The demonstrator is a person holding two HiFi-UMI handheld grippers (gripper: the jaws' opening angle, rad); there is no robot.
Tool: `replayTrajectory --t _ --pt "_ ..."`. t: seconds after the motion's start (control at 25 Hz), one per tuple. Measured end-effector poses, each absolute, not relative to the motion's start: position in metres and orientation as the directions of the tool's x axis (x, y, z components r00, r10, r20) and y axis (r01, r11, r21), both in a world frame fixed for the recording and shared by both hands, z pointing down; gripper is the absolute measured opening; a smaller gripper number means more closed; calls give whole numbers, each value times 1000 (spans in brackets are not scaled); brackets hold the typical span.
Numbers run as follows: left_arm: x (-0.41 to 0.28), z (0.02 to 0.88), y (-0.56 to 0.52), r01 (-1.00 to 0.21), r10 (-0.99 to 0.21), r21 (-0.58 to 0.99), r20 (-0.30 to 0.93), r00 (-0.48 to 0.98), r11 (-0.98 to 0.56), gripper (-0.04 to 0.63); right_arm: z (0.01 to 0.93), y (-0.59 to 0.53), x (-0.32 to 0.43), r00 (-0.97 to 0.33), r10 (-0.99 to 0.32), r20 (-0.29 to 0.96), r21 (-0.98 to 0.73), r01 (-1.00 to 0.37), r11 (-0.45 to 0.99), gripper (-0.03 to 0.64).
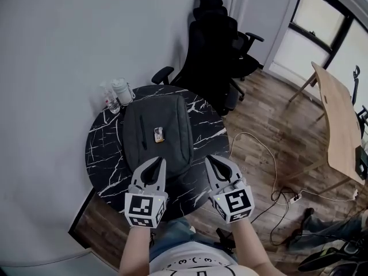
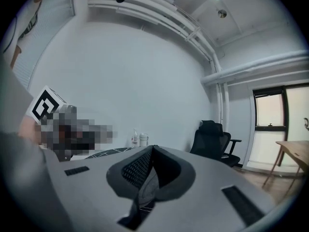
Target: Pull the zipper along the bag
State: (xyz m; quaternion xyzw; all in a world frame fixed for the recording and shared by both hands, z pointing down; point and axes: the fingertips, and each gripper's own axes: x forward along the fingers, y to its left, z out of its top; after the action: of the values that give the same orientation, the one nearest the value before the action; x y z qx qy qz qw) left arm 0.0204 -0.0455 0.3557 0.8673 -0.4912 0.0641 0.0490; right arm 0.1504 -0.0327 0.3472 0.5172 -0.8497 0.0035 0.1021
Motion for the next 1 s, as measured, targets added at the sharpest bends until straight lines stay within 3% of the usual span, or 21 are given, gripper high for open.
replayTrajectory --t 0.6,1.0 --pt "-10 466 -115 -869 -770 130 413 486 -478 18 413 -116 149 -400 -859 320 72 -894 443 52" --pt "-44 545 -113 -959 -739 141 614 279 -245 18 466 -150 165 -480 -774 414 41 -839 543 52"
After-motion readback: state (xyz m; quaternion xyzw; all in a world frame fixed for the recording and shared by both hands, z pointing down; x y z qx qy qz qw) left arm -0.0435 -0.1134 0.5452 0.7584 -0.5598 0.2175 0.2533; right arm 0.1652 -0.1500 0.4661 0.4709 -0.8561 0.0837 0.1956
